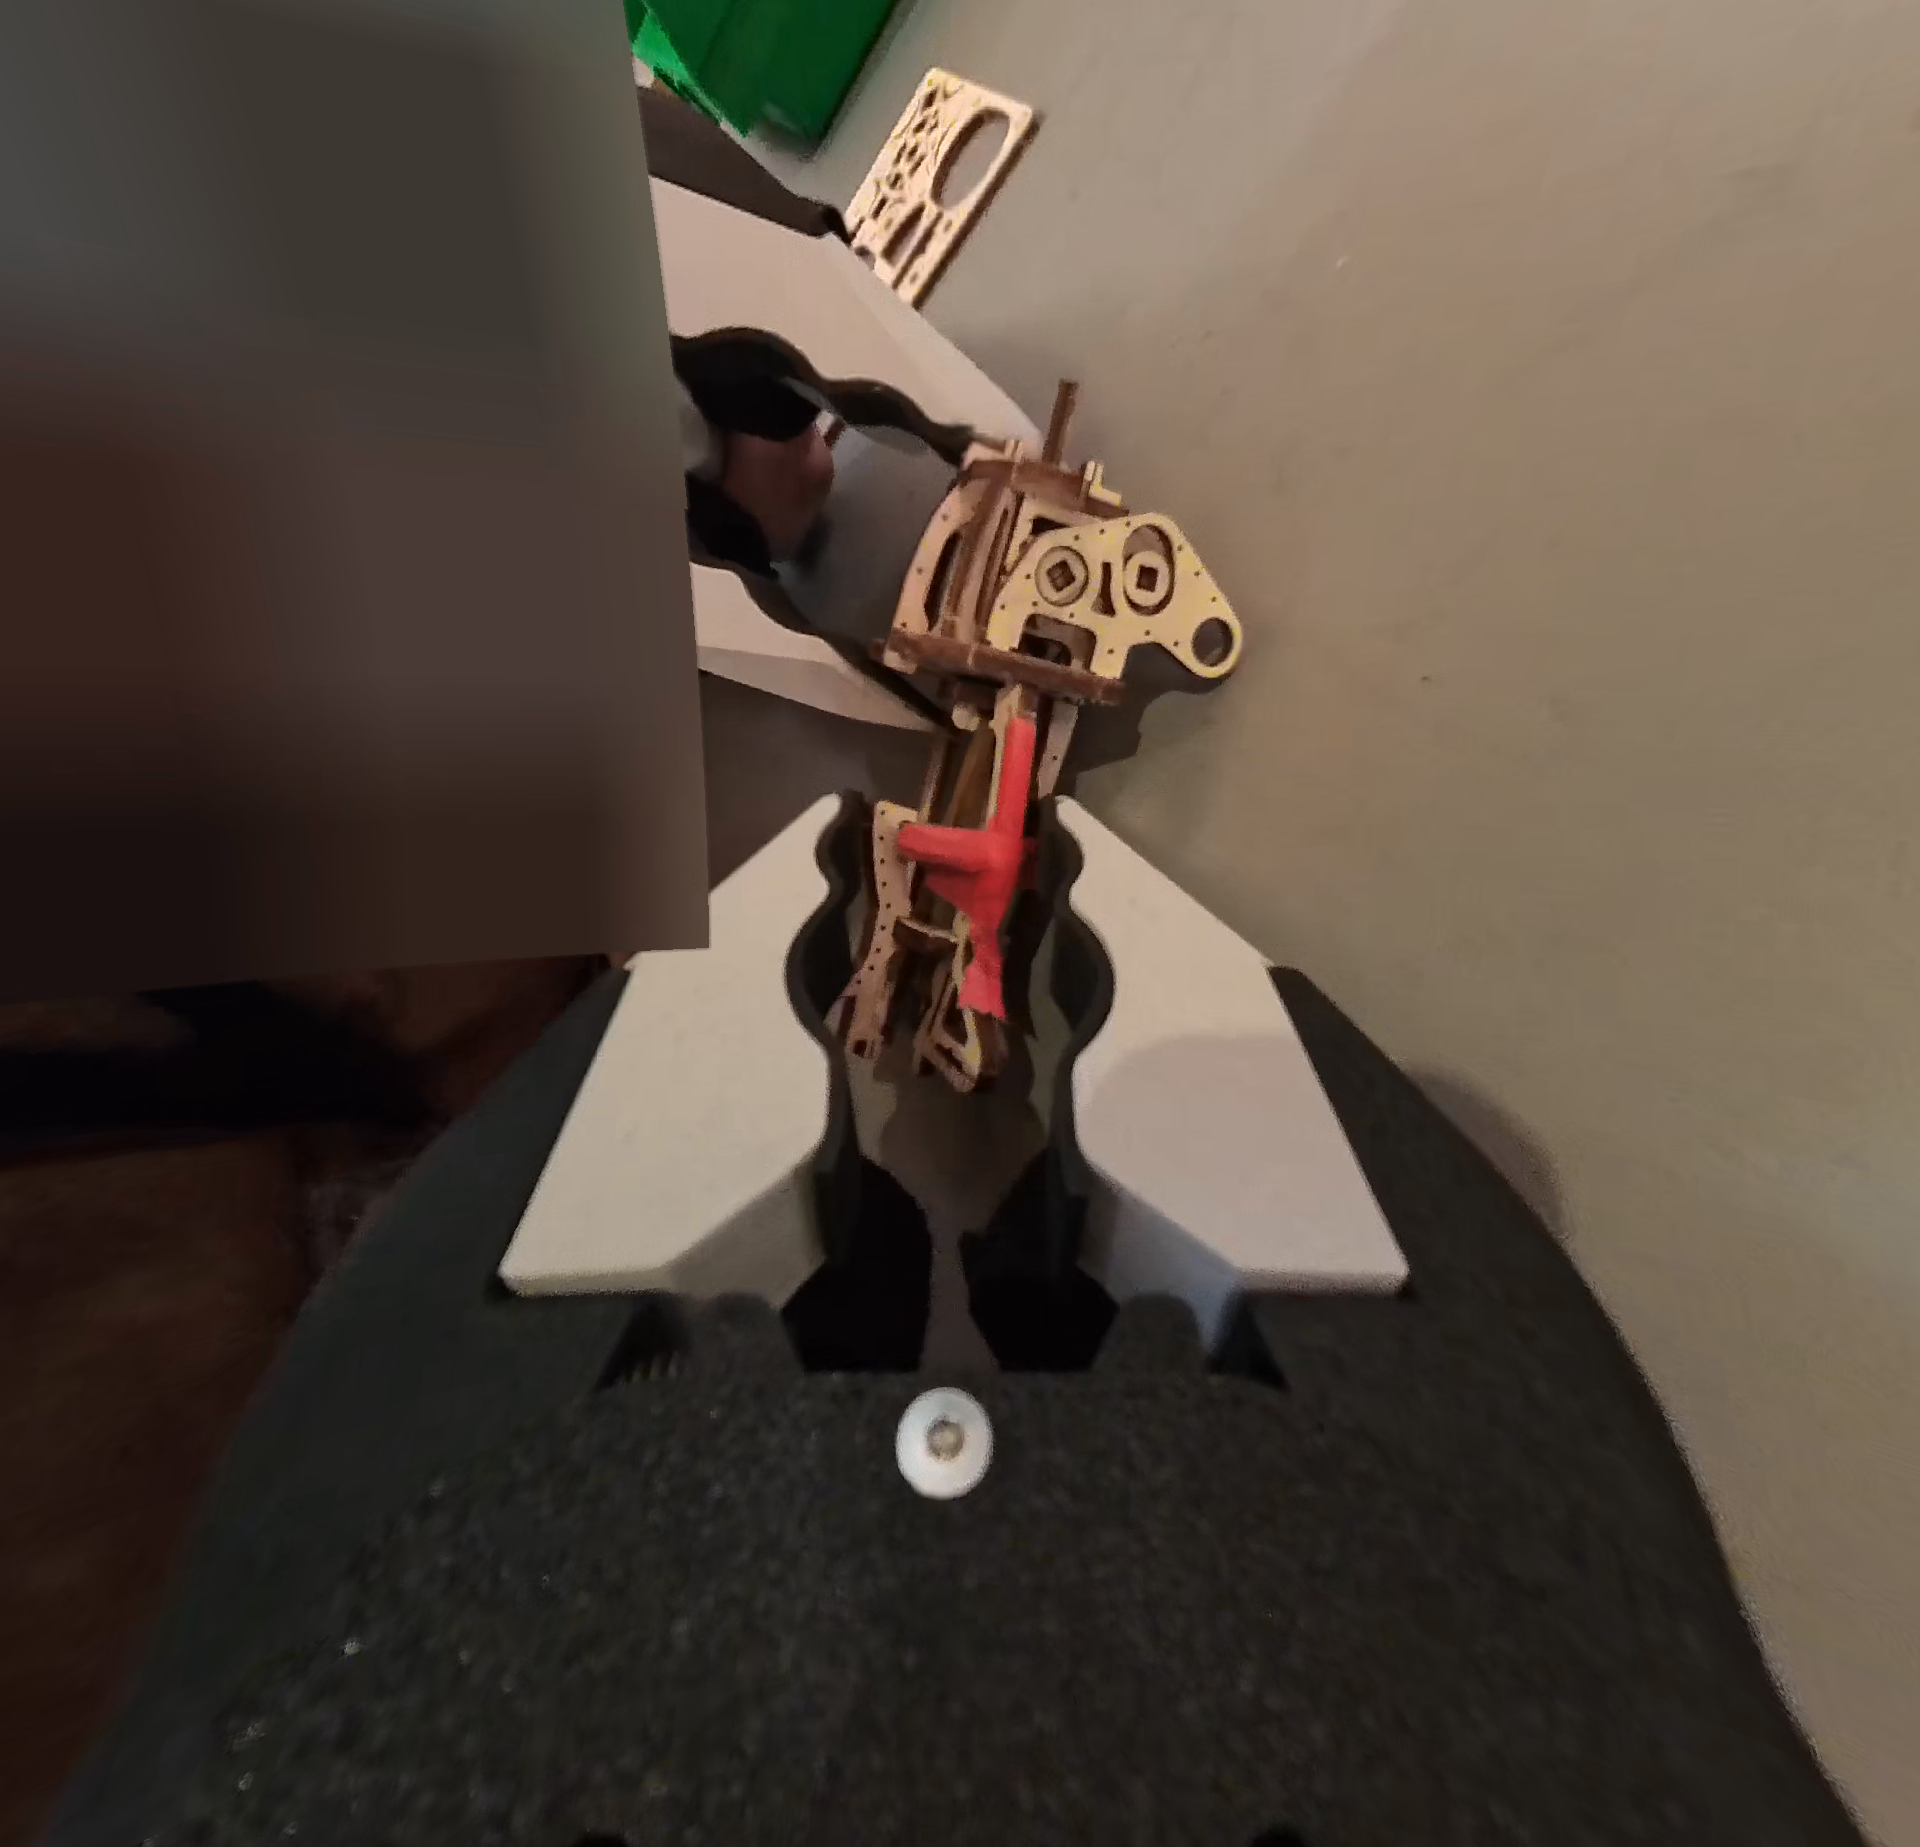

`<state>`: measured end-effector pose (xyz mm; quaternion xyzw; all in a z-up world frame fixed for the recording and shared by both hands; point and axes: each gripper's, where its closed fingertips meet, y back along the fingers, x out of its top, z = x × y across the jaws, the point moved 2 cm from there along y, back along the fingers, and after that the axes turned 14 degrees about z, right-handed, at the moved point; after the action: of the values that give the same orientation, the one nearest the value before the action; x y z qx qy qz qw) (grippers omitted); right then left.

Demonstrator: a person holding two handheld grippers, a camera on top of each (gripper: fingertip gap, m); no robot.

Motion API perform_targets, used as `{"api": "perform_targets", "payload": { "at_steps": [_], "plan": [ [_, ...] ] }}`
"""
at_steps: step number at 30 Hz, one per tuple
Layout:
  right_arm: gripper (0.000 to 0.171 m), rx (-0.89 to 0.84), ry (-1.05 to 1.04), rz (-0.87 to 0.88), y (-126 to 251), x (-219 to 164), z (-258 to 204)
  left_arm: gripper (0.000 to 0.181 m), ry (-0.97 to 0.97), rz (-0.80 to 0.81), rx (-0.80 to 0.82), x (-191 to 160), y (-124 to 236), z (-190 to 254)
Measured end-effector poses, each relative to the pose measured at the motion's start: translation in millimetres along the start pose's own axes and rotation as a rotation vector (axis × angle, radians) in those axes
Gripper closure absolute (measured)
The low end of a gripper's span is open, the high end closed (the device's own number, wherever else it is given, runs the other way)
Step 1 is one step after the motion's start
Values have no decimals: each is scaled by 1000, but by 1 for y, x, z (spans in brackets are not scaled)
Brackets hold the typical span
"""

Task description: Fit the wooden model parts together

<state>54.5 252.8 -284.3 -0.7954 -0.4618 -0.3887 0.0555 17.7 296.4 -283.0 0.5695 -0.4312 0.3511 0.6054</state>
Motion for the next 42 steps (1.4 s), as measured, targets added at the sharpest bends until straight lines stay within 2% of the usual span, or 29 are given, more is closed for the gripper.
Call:
{"api": "perform_targets", "payload": {
  "at_steps": [1, 9, 11, 14, 16, 19, 21, 33, 42],
  "plan": [
    [133, 9, -4, 21, 1, 2, -1, 135, -2, 1, 14, 0, 1, -2],
    [129, -131, 68, 25, 10, 4, -4, 135, 38, -29, 61, 1, 24, 0],
    [128, -172, 58, 22, 7, 3, -4, 143, 121, -39, 61, 3, 25, 7],
    [124, -200, 66, 5, 1, -3, -3, 143, 315, -25, -6, 5, 20, 26],
    [124, -207, 82, -1, -3, -6, -3, 147, 355, -24, -6, 3, 18, 29],
    [135, -232, 138, -5, -3, -6, -2, 160, 310, -23, -21, 5, 18, 35],
    [136, -227, 127, -11, -3, -7, -2, 166, 274, 5, -39, 10, 16, 40],
    [138, -94, -89, 23, 2, -7, -3, 172, 80, 18, -92, 16, 1, 44],
    [138, -100, -20, 29, 3, -5, -5, 169, -49, -22, -61, 8, 8, 36]
  ]
}}
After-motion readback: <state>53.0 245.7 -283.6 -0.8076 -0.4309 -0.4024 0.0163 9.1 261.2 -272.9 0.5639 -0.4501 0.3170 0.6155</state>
